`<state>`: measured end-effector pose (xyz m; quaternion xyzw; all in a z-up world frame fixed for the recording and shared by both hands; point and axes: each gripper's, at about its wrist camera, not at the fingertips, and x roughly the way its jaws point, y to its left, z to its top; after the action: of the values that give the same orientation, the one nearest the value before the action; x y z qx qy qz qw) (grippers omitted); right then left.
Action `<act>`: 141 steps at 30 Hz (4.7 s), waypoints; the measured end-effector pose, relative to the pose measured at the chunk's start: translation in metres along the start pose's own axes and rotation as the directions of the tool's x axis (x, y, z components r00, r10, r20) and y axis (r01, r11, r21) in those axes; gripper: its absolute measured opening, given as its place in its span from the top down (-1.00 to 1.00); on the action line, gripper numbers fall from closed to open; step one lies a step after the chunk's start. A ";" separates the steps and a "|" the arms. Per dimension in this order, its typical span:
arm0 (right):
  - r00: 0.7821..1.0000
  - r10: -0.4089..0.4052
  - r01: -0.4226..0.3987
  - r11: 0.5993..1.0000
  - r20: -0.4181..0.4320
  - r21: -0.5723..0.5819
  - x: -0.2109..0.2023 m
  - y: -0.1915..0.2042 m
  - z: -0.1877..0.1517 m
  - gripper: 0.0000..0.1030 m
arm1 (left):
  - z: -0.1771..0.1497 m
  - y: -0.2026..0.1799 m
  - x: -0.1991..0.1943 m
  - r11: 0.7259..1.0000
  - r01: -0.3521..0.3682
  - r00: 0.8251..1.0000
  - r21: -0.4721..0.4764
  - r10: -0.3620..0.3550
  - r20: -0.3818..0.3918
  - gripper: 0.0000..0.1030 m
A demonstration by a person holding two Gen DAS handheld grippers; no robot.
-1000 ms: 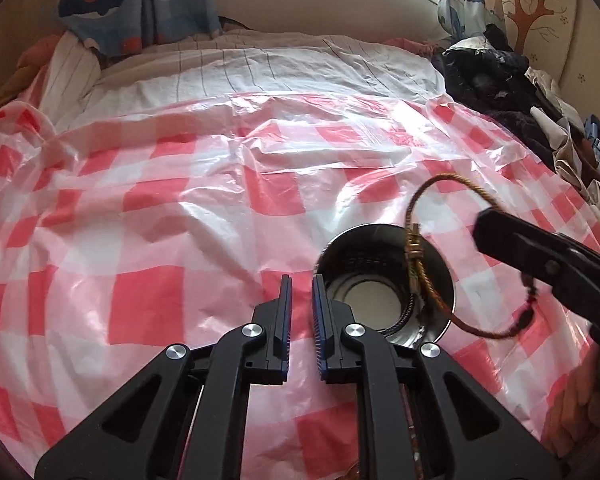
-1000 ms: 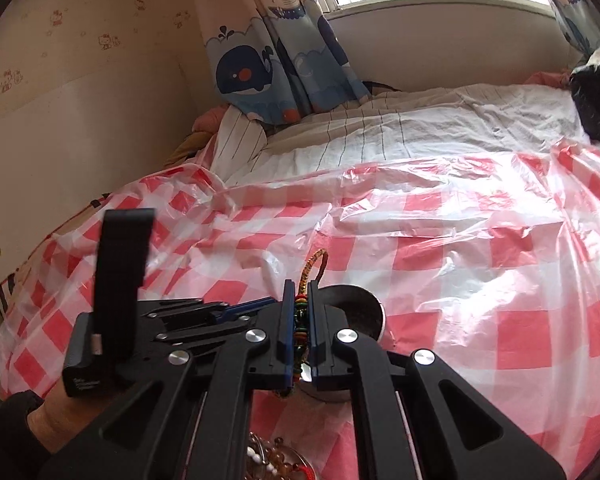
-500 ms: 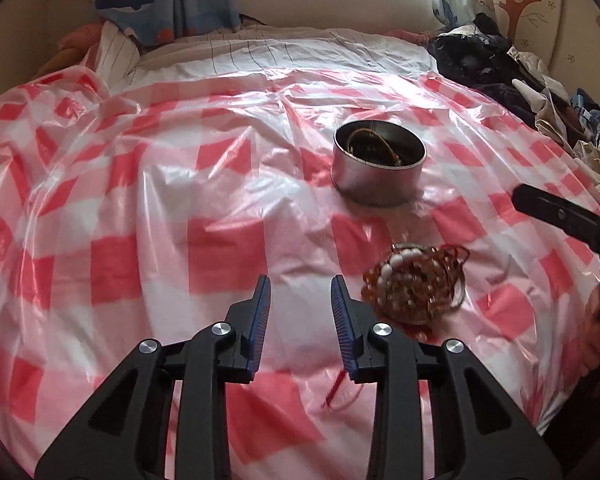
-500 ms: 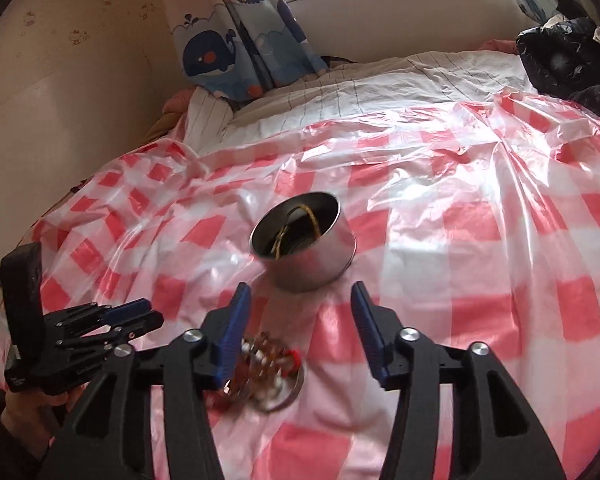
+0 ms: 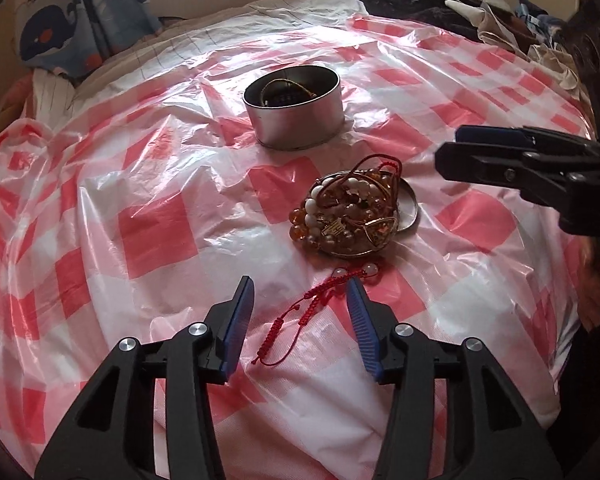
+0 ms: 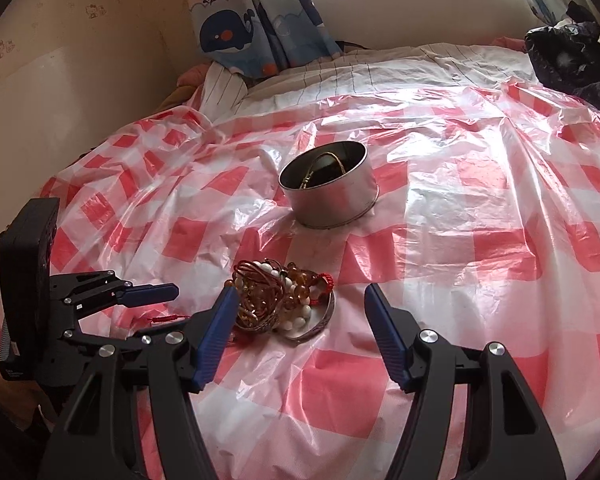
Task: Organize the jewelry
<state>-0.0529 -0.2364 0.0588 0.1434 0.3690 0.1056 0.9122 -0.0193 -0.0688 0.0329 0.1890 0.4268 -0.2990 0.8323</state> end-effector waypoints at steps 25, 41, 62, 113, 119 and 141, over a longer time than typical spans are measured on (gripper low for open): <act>0.944 0.247 -0.252 0.968 0.219 -0.003 -0.059 0.004 0.007 0.95 | 0.004 0.030 -0.011 0.981 0.121 0.992 -0.148 -0.113 0.058 0.94; 0.998 0.042 -0.040 0.999 -0.038 0.034 -0.007 -0.002 -0.019 0.72 | 0.001 0.038 0.002 0.981 0.053 0.999 -0.187 -0.050 0.019 0.94; 0.995 -0.023 0.014 0.995 -0.094 -0.095 0.013 0.018 -0.030 0.73 | 0.000 0.030 0.008 0.990 0.032 0.999 -0.139 -0.035 -0.023 0.94; 0.994 0.105 -0.105 0.994 0.040 0.011 -0.006 0.010 -0.015 0.72 | 0.010 0.042 -0.014 0.979 -0.021 0.993 -0.204 0.045 0.110 0.94; 0.988 0.125 -0.128 0.991 0.092 0.032 -0.012 0.005 0.001 0.72 | 0.027 0.036 -0.027 0.980 0.027 0.976 -0.198 0.017 0.217 0.94; 0.987 0.140 -0.140 0.990 0.079 -0.002 0.050 -0.020 0.101 0.72 | 0.145 0.052 0.059 0.976 0.041 0.984 -0.214 -0.003 0.179 0.46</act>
<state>0.0550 -0.2590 0.0891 0.1746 0.3221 0.1628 0.9161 0.1287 -0.1327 0.0695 0.0650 0.3831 -0.2755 0.8793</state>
